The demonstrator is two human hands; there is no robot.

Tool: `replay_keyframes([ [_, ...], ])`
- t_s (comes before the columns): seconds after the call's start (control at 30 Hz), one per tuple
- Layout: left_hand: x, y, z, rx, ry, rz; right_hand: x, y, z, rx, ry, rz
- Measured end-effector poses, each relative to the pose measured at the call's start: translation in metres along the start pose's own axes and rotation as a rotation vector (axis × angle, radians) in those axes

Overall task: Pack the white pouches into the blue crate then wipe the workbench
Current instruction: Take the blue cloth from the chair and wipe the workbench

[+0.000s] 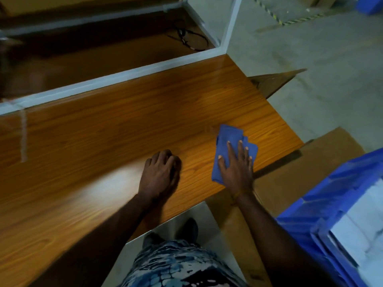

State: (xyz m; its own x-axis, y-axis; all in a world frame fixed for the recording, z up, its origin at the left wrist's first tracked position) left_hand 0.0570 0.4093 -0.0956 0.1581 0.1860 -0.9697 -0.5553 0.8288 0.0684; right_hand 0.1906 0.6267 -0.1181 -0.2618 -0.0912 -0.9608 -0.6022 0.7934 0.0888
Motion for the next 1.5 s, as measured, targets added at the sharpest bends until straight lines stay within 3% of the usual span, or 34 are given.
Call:
replay_keyframes([
  [0.13, 0.001, 0.009, -0.004, 0.085, -0.013, -0.041, 0.002, 0.019, -0.027, 0.205, 0.021, 0.023],
  [0.37, -0.003, 0.030, -0.004, 0.211, -0.028, -0.033, 0.005, -0.033, -0.036, 0.046, -0.011, -0.079],
  [0.6, -0.002, 0.043, -0.007, 0.294, -0.044, -0.101, -0.001, 0.016, -0.019, 0.332, -0.020, -0.021],
  [0.83, -0.002, 0.065, -0.003, 0.336, -0.086, -0.065, 0.001, -0.026, -0.021, 0.117, 0.037, -0.114],
  [1.07, 0.003, 0.089, 0.002, 0.304, -0.101, -0.072, -0.007, 0.055, 0.012, 0.404, 0.040, -0.054],
  [1.27, 0.013, 0.131, 0.023, 0.304, -0.029, -0.013, 0.006, 0.043, -0.007, 0.324, -0.019, 0.040],
  [1.5, 0.019, 0.169, 0.046, 0.318, -0.089, -0.075, -0.001, 0.095, 0.063, 0.650, 0.002, 0.117],
])
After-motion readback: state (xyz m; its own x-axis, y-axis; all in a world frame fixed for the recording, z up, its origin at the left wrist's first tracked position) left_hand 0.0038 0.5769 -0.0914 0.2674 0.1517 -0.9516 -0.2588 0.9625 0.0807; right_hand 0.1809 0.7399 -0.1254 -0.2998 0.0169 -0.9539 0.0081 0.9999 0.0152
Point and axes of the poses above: each hand's wrist, its own y-axis towards the middle knuckle, its own x-axis out of the palm, z = x × y, the point moved 2 cm from there along y, towards the middle knuckle, and after that the axes turned 7 degrees about x, right-handed, at the moved point
